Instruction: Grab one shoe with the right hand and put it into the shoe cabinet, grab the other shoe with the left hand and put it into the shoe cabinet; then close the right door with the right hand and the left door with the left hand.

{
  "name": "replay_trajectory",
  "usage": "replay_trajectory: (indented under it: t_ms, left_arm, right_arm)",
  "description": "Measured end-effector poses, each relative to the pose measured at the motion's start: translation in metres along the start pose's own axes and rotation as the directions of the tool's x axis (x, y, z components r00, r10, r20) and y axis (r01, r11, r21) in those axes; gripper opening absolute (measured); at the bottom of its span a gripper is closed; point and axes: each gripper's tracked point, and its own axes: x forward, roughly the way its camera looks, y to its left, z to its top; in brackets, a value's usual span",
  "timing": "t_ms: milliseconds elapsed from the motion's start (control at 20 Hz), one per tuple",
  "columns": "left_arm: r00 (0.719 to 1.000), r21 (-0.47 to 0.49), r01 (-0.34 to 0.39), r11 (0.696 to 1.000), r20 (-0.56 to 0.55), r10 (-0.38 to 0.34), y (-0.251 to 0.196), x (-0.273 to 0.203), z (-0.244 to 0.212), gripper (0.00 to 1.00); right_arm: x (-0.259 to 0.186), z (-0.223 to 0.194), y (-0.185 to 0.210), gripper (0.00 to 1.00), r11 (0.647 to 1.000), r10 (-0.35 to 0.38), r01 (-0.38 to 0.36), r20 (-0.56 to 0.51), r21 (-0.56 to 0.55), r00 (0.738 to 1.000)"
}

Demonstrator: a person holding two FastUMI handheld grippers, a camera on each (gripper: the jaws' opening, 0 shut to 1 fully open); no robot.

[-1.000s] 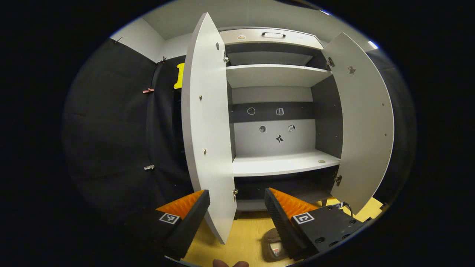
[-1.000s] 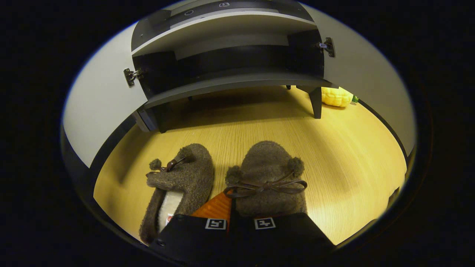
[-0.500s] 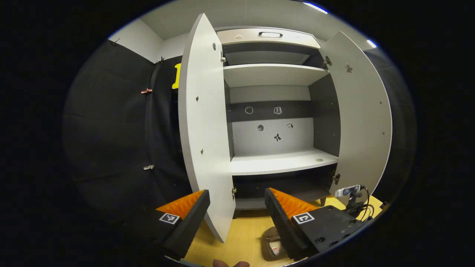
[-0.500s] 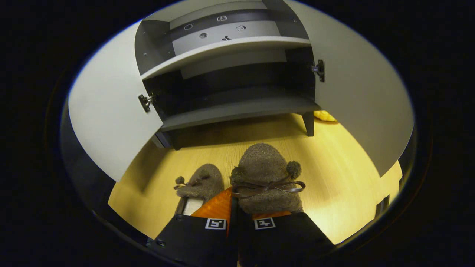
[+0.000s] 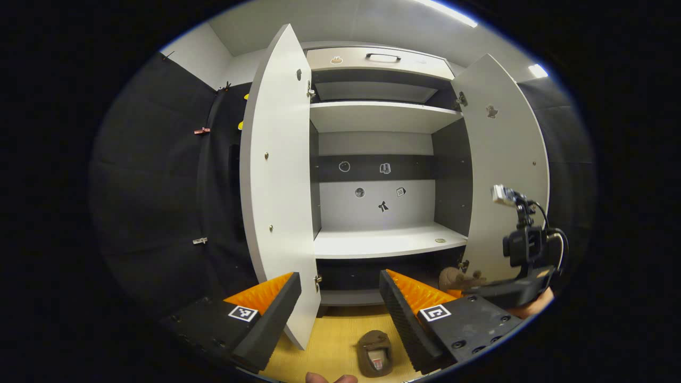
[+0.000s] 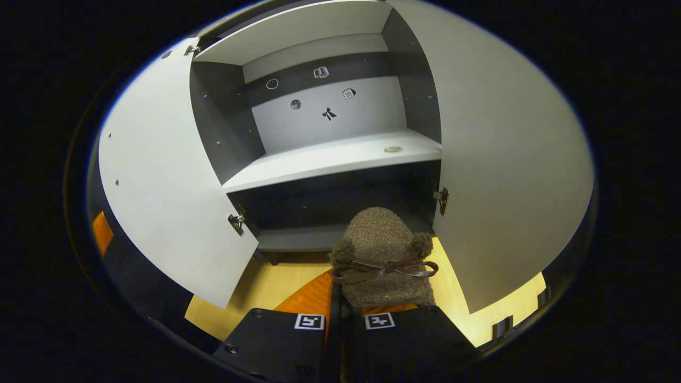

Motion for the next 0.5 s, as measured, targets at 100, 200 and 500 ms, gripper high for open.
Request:
replay_trajectory:
  t_ms: [100,200,500]
  left_arm:
    - [1.000,0.000,0.008,1.000,0.003,-0.008,-0.001,0.000,0.001,0.95]
    - [1.000,-0.003,0.014,1.000,0.007,-0.014,-0.003,-0.001,0.002,0.95]
    - [1.000,-0.029,0.015,0.999,0.000,-0.015,-0.001,0.003,-0.001,0.95]
  right_arm:
    - [0.002,0.032,0.002,0.13,1.000,0.004,-0.004,0.022,-0.017,1.000]
    - [0.010,0.064,0.005,0.13,0.998,0.018,-0.015,0.049,-0.054,0.999]
    - [0.054,0.164,0.015,0.13,0.999,0.023,-0.016,0.143,-0.046,0.990]
